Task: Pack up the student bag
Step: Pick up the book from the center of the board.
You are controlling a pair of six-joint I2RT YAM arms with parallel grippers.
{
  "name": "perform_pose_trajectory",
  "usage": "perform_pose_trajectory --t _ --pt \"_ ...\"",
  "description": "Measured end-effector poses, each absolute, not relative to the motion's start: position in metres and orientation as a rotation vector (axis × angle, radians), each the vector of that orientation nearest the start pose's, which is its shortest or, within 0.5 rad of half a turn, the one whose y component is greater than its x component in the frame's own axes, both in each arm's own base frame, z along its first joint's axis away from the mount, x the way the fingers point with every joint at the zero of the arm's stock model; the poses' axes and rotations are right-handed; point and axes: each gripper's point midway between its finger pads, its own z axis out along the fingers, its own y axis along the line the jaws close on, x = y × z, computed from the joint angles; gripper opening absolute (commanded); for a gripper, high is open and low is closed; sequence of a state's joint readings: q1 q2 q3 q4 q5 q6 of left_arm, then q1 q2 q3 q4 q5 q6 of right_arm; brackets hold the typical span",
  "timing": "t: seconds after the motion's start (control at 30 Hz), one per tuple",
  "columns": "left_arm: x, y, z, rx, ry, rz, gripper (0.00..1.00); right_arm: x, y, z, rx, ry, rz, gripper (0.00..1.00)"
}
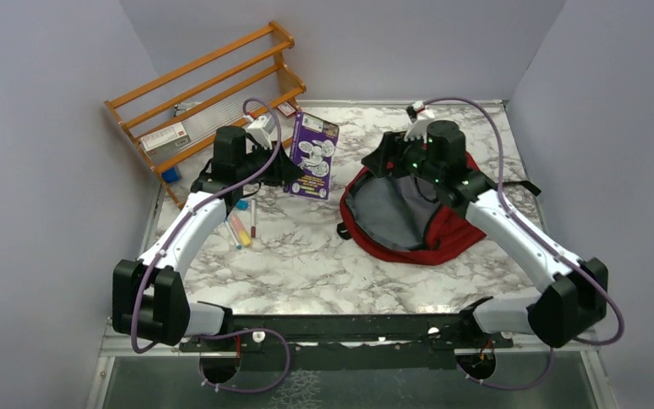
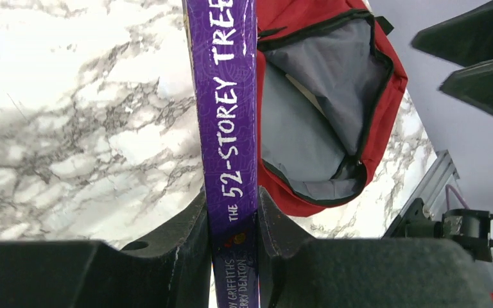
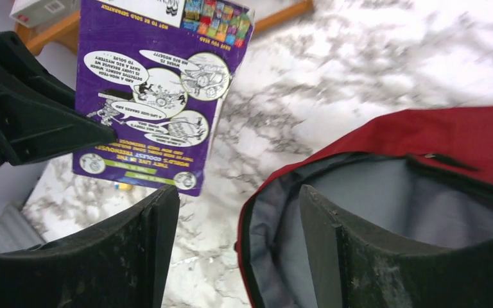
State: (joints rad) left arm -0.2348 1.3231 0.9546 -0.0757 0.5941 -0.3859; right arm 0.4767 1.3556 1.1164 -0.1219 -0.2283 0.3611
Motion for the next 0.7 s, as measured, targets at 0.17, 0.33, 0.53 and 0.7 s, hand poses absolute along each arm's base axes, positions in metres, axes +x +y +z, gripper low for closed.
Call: perform_pose_trajectory --t 0.17,0.33,0.53,0.7 --pt "0.342 -0.2 0.246 0.396 2.018 -0.961 0.0 0.332 0.214 0.301 -0.342 1.829 0.648 0.85" --pt "0.333 -0.216 0.279 0.584 1.95 -0.977 0.0 0.328 0.186 0.327 -0.411 1.732 0.598 0.86" --pt "0.301 -0.249 0.304 0.855 1.879 -0.989 0.0 0.336 0.152 0.318 -0.457 1.718 0.709 0.87" --pt "0.268 -0.277 0.289 1.053 1.893 -0.981 0.0 0.306 0.18 0.343 -0.688 1.557 0.907 0.87"
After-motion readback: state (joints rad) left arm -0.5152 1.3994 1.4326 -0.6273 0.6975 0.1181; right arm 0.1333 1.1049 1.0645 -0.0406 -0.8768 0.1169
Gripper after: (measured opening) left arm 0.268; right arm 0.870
